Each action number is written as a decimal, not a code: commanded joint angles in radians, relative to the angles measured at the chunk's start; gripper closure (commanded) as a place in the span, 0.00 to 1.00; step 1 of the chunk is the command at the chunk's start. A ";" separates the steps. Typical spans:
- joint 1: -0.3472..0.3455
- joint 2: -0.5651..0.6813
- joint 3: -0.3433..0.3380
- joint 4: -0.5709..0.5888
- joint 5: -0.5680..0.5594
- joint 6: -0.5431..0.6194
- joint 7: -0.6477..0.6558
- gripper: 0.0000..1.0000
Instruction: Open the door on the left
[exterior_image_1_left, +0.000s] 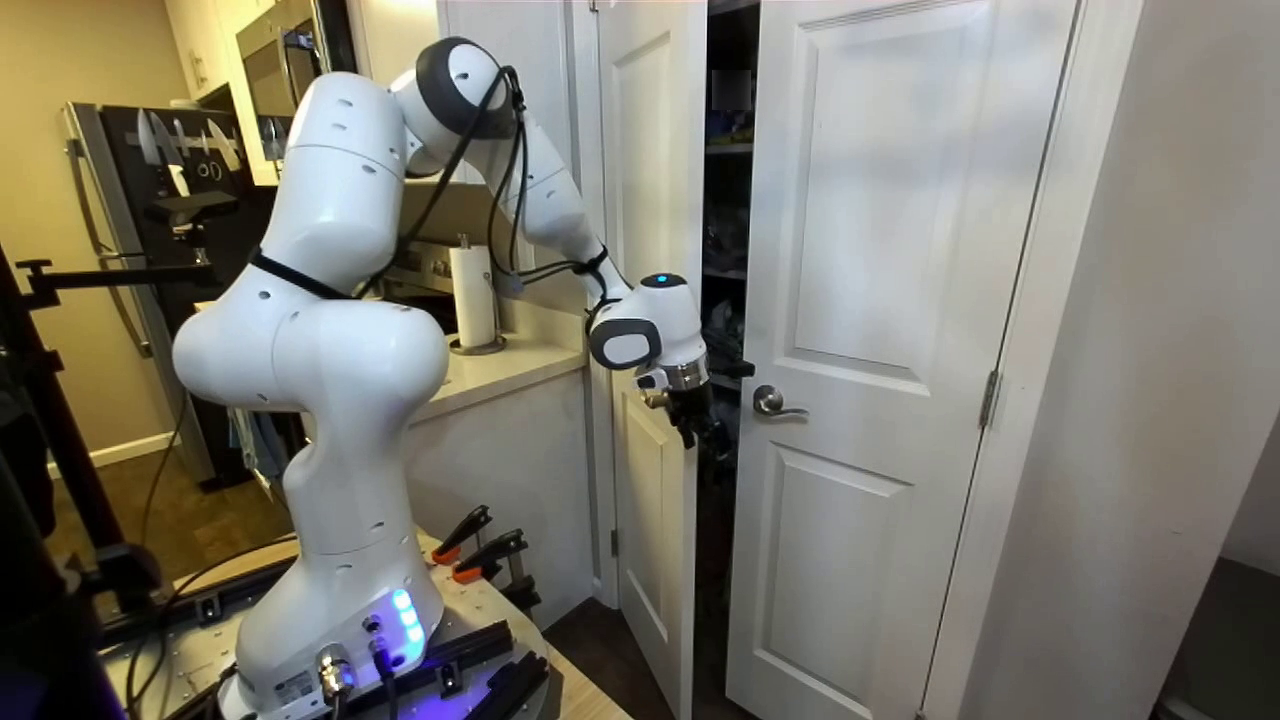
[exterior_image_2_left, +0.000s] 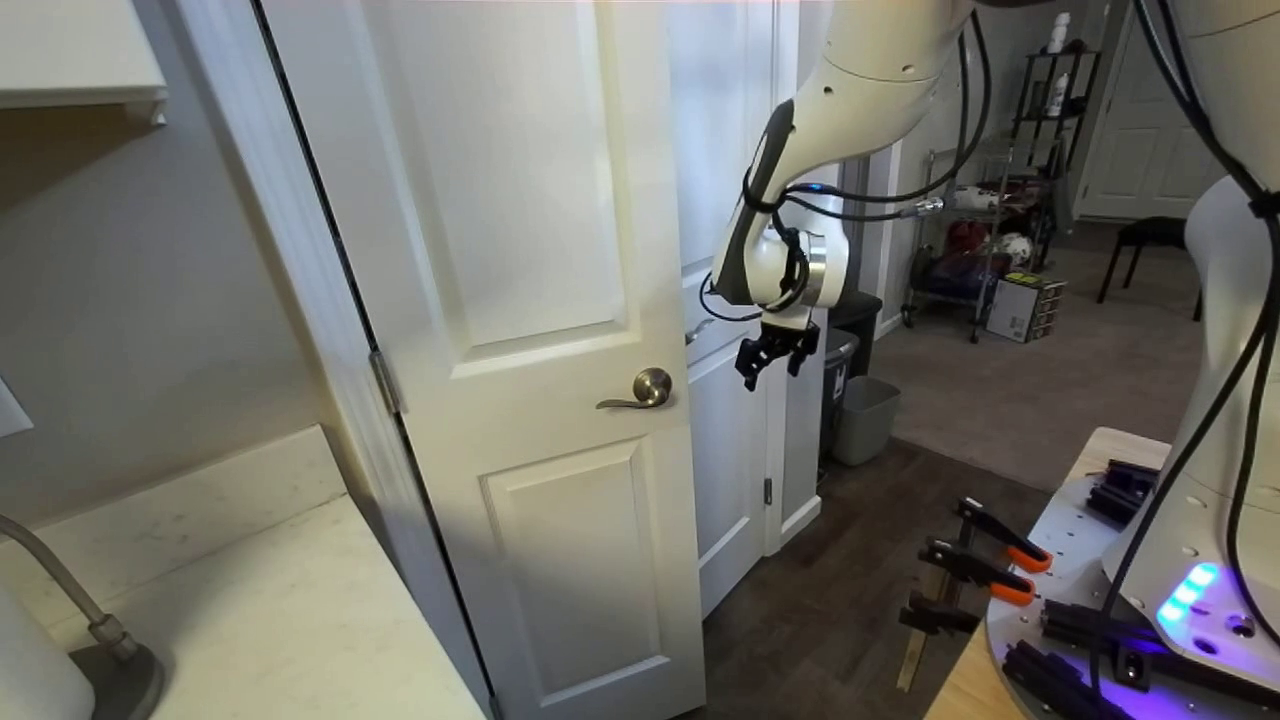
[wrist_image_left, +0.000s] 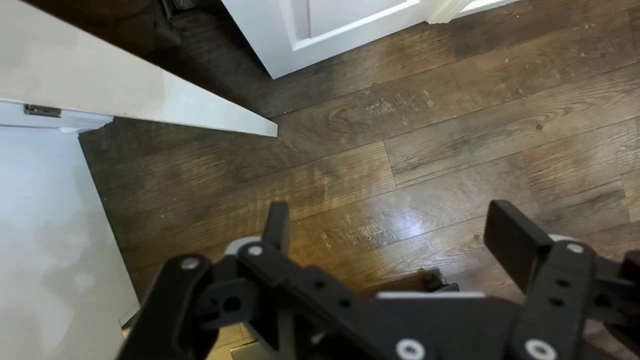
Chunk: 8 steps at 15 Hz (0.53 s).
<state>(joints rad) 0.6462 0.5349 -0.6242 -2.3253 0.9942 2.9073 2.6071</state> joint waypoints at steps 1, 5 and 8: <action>0.090 0.081 -0.099 0.050 0.104 -0.039 0.000 0.00; 0.137 0.132 -0.148 0.081 0.225 -0.058 0.000 0.00; 0.119 0.122 -0.111 0.115 0.262 -0.018 0.000 0.00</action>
<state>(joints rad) 0.7654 0.6520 -0.7462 -2.2461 1.2113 2.8659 2.6071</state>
